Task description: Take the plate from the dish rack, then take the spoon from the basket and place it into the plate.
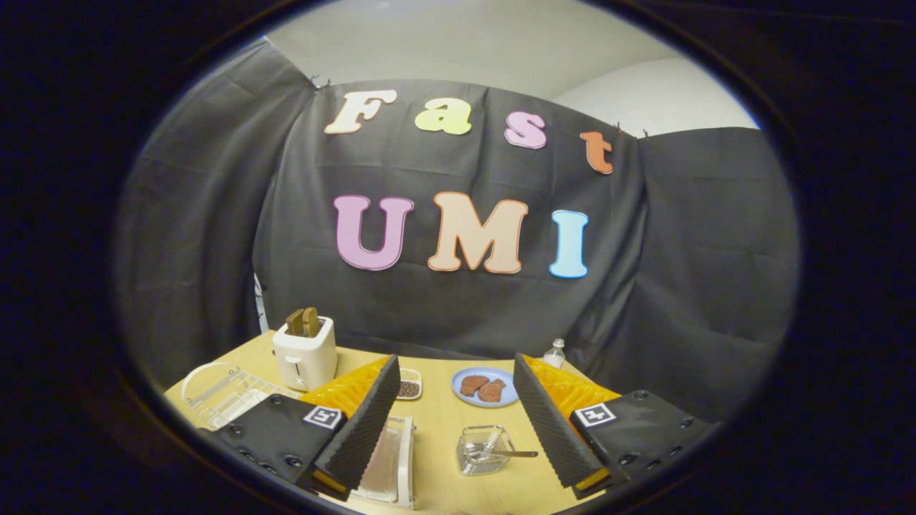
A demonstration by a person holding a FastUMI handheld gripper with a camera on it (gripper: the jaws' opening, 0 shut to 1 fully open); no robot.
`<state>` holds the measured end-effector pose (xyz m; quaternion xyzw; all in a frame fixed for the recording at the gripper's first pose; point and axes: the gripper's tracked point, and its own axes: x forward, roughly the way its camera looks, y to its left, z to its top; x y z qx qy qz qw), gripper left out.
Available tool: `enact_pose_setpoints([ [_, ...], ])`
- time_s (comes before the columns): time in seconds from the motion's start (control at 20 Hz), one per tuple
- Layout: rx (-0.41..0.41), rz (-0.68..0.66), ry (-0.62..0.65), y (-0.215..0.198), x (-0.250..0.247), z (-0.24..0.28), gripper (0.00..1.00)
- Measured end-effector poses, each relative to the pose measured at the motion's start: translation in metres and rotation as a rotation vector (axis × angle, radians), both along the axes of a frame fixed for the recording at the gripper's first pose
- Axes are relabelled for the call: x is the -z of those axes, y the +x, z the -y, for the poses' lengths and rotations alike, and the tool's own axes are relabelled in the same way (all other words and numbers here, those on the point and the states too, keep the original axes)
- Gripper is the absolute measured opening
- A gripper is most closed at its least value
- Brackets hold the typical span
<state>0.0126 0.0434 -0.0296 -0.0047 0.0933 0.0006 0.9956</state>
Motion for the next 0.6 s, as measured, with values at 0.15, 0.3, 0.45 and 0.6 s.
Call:
enact_pose_setpoints([
  [0.15,0.006,-0.05,-0.041,0.001,0.01,-0.012,1.0],
  [0.3,-0.011,-0.104,-0.093,0.0,0.021,-0.03,1.0],
  [0.45,-0.035,-0.183,-0.182,0.001,0.041,-0.046,1.0],
  [0.6,-0.044,-0.233,-0.244,0.0,0.051,-0.061,1.0],
])
